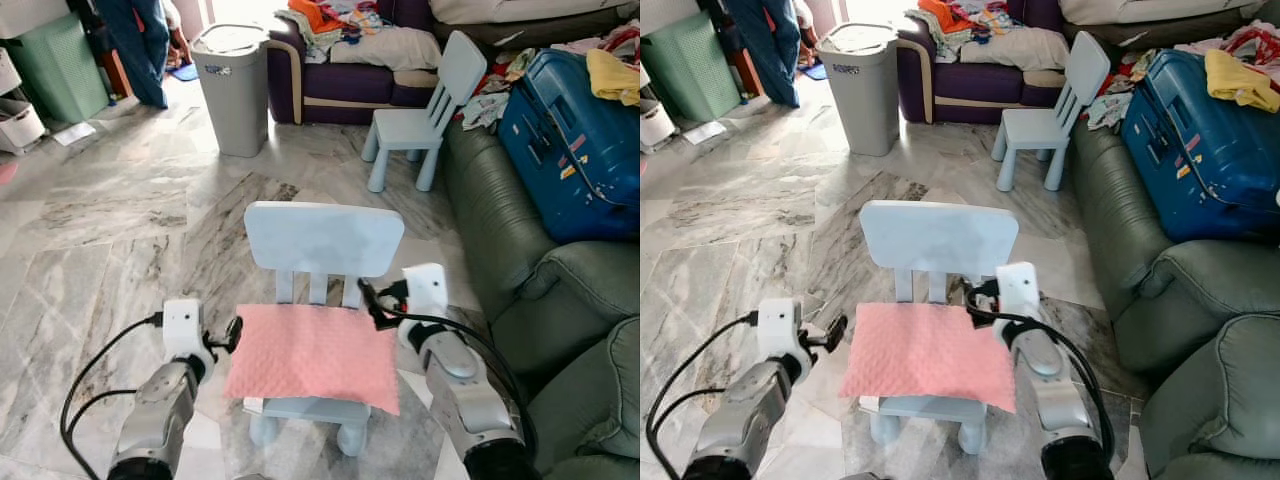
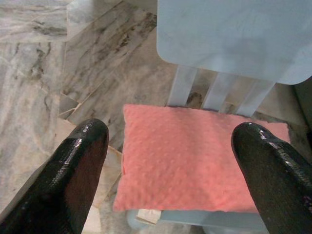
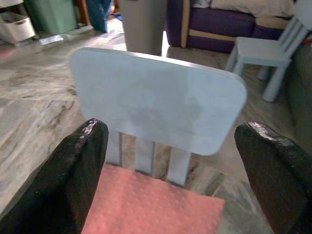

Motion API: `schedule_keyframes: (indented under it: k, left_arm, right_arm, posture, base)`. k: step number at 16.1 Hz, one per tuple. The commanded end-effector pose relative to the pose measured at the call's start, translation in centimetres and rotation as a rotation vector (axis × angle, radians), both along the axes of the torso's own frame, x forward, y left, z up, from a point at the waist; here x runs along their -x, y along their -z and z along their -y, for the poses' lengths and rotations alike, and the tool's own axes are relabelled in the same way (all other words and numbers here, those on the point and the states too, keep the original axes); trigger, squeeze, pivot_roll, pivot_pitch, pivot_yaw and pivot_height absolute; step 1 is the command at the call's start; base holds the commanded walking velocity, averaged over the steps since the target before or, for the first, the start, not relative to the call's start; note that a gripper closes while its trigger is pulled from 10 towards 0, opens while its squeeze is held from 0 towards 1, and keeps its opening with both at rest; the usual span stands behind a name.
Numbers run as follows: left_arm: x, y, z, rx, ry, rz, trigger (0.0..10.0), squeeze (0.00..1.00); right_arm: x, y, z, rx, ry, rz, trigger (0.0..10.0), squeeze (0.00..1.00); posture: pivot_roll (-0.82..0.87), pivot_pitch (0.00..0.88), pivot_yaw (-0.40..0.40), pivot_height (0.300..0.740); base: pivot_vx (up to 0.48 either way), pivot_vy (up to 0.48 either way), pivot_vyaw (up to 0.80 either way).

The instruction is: Move the pillow to the sofa

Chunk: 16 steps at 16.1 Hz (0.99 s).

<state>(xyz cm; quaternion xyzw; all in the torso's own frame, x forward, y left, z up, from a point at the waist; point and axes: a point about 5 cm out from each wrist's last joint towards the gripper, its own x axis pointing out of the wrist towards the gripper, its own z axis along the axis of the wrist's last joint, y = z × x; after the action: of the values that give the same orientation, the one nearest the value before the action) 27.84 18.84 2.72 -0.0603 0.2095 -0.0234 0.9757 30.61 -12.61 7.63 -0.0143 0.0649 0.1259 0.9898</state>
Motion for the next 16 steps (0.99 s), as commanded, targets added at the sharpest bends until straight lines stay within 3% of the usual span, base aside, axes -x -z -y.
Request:
schedule_keyframes:
  k: [1,7,10,14,16]
  left_arm:
    - [0.0,-0.3,0.0,-0.017,0.020,0.016,10.0,0.00]
    - [0.1,-0.1,0.1,-0.027,0.077,-0.006,10.0,0.00]
    - [-0.7,-0.6,1.3,-0.013,0.151,-0.009,10.0,0.00]
    - [-0.3,-0.6,3.7,-0.008,0.300,-0.013,10.0,0.00]
    - [-0.1,-0.5,3.8,0.002,0.318,-0.017,10.0,0.00]
  right_arm:
    - [0.0,-0.4,0.3,-0.014,0.026,0.015,10.0,0.00]
    - [-0.1,-0.1,1.2,-0.023,0.079,0.004,10.0,0.00]
    - [0.0,-0.2,2.1,-0.015,0.139,0.020,10.0,0.00]
    - [1.3,0.1,5.3,0.015,0.232,0.016,10.0,0.00]
    - [2.2,0.2,6.8,0.040,0.246,0.009,10.0,0.00]
  posture:
    - [-0.01,0.083,0.011,0.740]
    - [0.00,0.079,0.017,0.740]
    - [0.00,0.078,0.026,0.740]
    - [-0.04,0.086,0.046,0.740]
    - [-0.05,0.089,0.048,0.740]
  base:
    - [0.000,0.000,0.00]
    - [0.000,0.000,0.00]
    - [0.000,0.000,0.00]
    - [0.000,0.000,0.00]
    - [0.000,0.000,0.00]
